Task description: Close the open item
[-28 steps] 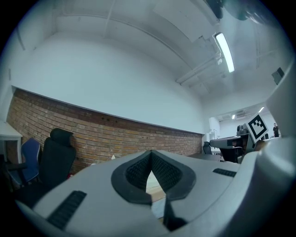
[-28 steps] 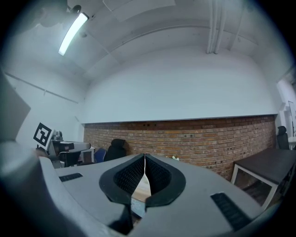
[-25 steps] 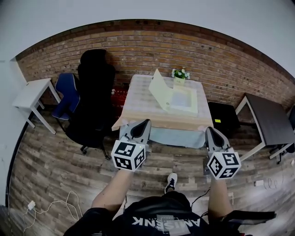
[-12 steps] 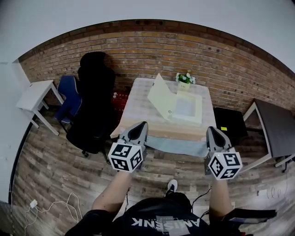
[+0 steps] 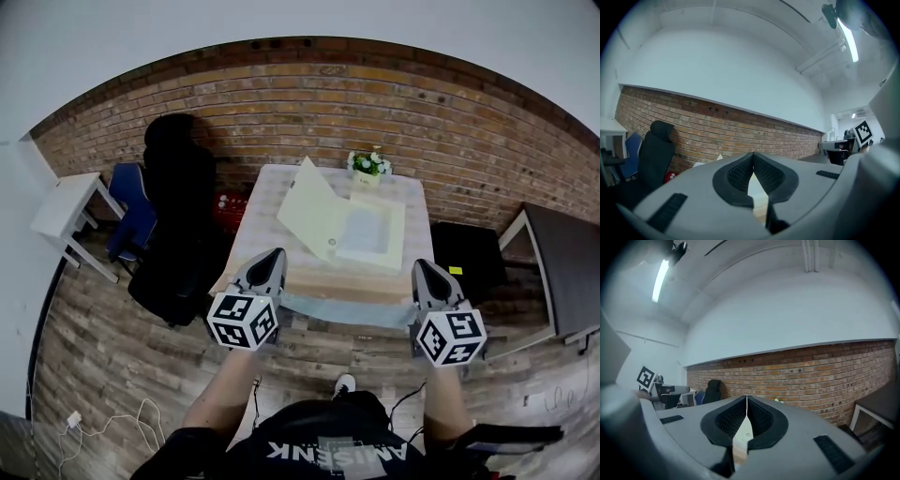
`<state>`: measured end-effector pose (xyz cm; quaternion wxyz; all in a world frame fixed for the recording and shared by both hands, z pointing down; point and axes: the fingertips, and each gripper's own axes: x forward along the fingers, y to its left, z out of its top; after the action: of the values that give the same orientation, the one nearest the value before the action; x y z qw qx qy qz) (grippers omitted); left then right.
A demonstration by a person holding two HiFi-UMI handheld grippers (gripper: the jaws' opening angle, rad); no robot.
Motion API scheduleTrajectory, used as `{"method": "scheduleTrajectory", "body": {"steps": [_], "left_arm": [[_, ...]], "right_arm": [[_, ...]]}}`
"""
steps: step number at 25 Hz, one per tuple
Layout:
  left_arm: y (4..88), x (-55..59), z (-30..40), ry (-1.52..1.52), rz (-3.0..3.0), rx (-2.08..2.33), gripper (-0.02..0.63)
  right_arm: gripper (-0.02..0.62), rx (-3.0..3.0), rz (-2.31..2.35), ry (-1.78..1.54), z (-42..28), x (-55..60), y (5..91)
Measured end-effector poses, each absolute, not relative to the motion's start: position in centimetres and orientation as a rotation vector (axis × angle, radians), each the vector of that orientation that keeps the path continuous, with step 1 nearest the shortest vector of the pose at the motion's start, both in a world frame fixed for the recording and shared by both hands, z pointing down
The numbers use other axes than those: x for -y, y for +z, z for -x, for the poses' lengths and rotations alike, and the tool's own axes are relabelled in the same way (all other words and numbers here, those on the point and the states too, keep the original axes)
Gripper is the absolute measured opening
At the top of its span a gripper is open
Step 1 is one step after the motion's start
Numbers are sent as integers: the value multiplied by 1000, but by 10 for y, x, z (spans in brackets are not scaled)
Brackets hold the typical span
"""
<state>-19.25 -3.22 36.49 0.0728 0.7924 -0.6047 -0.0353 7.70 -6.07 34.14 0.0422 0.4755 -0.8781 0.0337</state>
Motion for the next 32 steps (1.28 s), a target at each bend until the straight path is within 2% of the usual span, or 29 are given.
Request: {"method": "scheduleTrajectory", "body": {"steps": [13,18,23,32], "left_arm": [[380,139,130,-28,-2344,1810,12],[385,166,126,7,-2330,1806,12],[394,192,148,27,-2305,1807,12],[425,254,242,69,-2238,1786,14]], "right_arm": [[41,2702,-1374,137,-132,158,362],[41,2709,-1359,148,-135,185,368],[41,2695,-1380,160,-128,209,372],[41,2643,-1437,167,-77,248,376]]}}
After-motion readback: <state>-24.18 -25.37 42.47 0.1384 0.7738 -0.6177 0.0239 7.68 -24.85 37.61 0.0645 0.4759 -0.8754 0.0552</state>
